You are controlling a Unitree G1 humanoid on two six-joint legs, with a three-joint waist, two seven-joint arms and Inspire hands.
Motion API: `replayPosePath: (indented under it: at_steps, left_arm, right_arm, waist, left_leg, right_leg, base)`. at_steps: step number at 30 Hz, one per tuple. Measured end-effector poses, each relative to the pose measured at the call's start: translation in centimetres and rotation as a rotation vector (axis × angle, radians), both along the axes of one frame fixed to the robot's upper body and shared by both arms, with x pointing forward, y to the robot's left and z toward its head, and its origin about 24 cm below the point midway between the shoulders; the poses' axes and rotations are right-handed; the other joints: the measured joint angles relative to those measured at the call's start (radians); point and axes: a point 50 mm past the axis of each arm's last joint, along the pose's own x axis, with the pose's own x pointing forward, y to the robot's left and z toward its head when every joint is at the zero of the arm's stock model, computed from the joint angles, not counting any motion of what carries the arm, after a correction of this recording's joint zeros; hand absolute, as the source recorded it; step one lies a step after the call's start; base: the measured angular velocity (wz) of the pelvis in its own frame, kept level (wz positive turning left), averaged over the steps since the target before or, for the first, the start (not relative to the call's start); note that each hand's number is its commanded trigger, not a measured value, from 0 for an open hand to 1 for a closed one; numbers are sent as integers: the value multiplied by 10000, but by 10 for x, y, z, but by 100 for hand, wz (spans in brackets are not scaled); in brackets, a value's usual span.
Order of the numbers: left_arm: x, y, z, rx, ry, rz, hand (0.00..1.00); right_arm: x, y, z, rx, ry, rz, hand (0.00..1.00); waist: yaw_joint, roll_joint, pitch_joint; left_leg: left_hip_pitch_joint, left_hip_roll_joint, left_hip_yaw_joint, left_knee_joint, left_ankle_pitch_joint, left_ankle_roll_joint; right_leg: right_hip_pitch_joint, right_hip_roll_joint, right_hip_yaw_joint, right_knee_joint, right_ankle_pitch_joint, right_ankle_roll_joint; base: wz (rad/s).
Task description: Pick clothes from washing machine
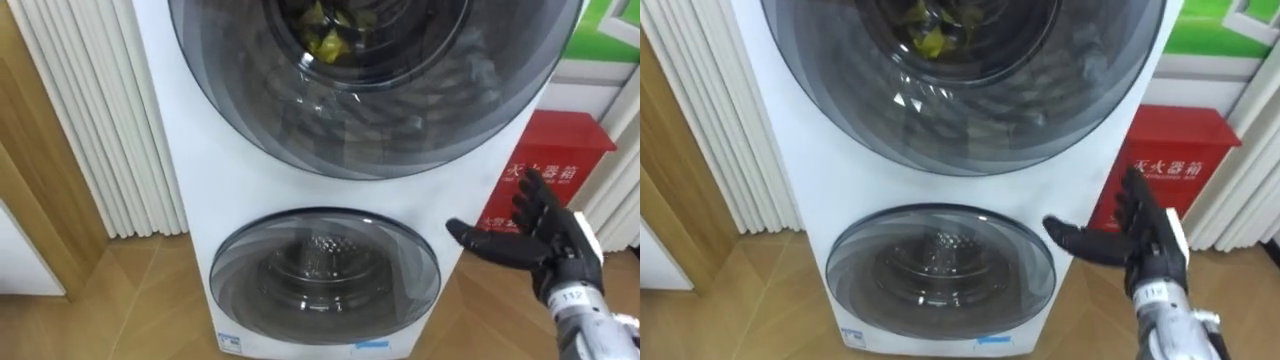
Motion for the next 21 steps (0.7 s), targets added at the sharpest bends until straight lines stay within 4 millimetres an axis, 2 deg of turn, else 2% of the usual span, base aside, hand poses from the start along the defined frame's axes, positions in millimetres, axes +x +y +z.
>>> replayPosePath:
  at_steps: [4,9,12,16,18,21]
  left_arm:
    - [1,0,0,-27,-25,6,0]
    - [6,0,0,3,-108,-34,0]
    - [9,1,1,75,-244,-75,0]
    - [10,4,2,160,-281,-102,0]
    - [11,9,4,288,-290,-142,0]
    - [16,13,6,421,-447,-220,0]
  right_arm:
    - [18,-1,30,-317,-957,80,0]
    - [30,-5,50,-565,-1496,-109,0]
    - [30,-11,55,-324,-1595,-286,0]
    - [39,-9,73,36,-2112,-141,0]
    - [40,-10,76,88,-2189,-216,0]
    - [40,-14,79,86,-2244,-262,0]
  waist:
    - [30,32,-31]
    - [164,-3,-26]
    - [226,-143,-1]
    - [202,-325,-11]
    - [224,-445,-28]
    - [271,-533,12]
  left_leg:
    - [-68,9,3,5,2,1]
    - [-120,20,-174,4,3,-1]
    - [-154,18,-253,2,14,-20]
    - [-228,16,-317,44,16,-23]
    - [-225,16,-350,85,16,-23]
    - [-265,10,-368,92,16,-23]
  right_leg:
    - [-93,4,-29,-16,0,0]
    - [-56,24,-160,-18,0,0]
    - [-63,22,-297,-9,0,0]
    - [-72,21,-346,-15,0,0]
    - [-46,23,-346,-16,0,0]
    - [-72,17,-468,-14,0,0]
  base:
    - [-2]
    - [6]
    - [12]
    - [5]
    - [7]
    - [2]
